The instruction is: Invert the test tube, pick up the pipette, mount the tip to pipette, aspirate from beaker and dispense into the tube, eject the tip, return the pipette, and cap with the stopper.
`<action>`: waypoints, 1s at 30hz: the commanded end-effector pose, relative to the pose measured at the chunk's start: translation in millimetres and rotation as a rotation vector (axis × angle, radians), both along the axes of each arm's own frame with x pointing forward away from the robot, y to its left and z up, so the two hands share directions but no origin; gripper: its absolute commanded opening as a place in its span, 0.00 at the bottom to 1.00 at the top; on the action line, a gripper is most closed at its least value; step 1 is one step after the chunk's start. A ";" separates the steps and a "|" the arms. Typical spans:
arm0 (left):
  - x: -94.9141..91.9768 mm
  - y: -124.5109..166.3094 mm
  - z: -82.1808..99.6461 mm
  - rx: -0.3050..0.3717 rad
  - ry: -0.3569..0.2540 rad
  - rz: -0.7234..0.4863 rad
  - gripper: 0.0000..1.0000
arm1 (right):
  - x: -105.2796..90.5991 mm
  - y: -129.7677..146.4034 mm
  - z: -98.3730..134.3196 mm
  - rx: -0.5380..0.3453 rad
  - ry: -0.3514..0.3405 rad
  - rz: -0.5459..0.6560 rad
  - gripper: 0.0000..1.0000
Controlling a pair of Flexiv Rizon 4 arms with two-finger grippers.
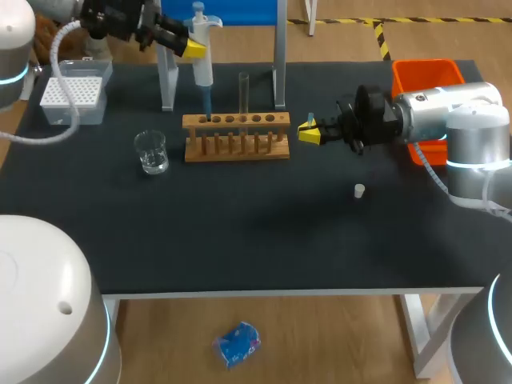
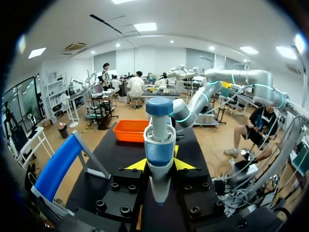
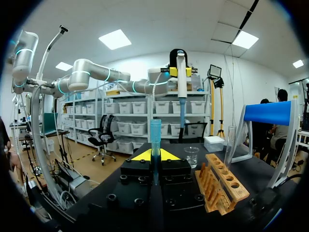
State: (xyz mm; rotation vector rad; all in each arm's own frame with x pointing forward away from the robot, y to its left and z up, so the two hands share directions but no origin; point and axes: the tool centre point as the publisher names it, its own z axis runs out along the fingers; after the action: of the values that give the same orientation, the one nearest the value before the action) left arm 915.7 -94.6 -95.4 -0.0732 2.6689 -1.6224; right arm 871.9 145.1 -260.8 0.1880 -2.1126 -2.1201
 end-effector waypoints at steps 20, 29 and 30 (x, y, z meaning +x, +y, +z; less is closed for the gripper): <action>-17.9 -35.0 -2.2 0.045 -0.017 -0.023 0.00 | 0.3 -0.8 0.0 0.000 0.000 0.002 0.00; -52.8 -79.0 -1.4 0.053 -0.031 -0.038 0.00 | 0.3 -0.8 0.0 0.000 0.000 0.002 0.00; -55.6 -83.8 -1.9 0.066 -0.029 -0.044 0.00 | 0.3 -0.8 0.0 0.000 0.000 0.002 0.00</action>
State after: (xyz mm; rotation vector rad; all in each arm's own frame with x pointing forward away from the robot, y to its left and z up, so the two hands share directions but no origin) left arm 867.3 -169.0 -97.5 0.0226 2.7173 -1.5559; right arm 871.9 145.2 -260.8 0.1882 -2.1124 -2.1200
